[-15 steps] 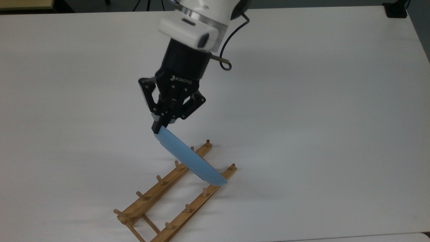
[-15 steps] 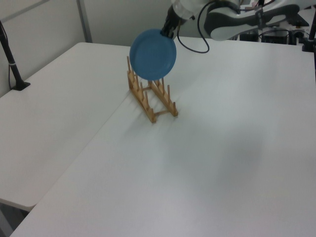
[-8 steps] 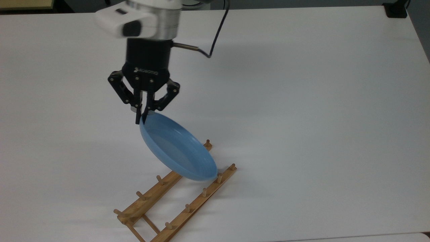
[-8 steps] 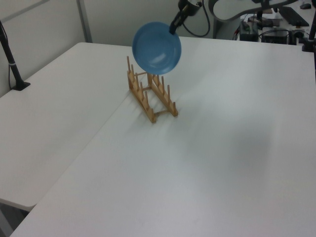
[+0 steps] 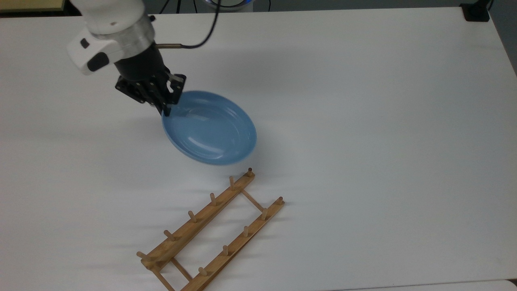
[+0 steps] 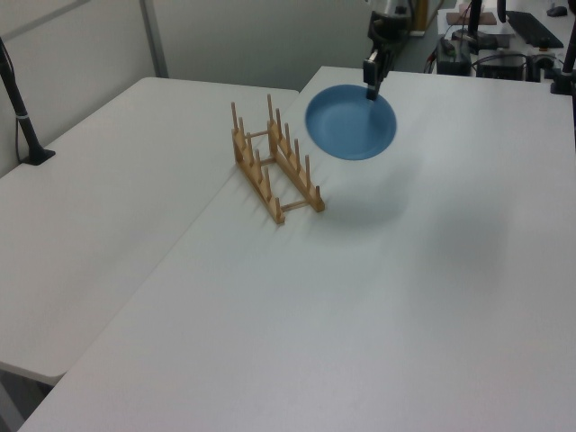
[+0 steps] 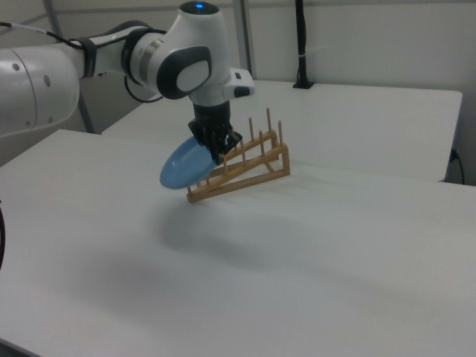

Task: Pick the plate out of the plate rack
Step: 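Carry the plate away from the rack and lower it flat onto the table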

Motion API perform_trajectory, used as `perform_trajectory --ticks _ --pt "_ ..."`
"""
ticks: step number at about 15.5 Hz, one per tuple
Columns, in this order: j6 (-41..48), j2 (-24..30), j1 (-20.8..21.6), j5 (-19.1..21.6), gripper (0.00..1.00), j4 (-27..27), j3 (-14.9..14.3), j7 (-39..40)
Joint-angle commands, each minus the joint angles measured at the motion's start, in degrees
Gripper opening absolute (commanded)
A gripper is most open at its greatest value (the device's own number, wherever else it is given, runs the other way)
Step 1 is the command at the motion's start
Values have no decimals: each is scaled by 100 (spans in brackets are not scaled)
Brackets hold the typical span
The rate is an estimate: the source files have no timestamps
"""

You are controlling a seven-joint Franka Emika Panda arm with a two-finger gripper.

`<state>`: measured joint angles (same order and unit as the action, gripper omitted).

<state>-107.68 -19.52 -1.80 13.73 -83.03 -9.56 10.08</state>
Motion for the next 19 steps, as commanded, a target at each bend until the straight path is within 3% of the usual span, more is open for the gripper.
perform_trajectory --ticks 1,5,12,14,18,19 --pt "143 124 -338 130 0 -607 103 783" --pt "133 -201 -637 60 0 -670 77 926" --pt "-385 -825 -769 -28 3 -653 77 943" --pt "-394 -913 -770 -238 18 -671 77 1066" --pt "-377 -870 -761 -441 74 -723 59 1006" --pt "-350 -826 -743 -476 81 -723 24 979"
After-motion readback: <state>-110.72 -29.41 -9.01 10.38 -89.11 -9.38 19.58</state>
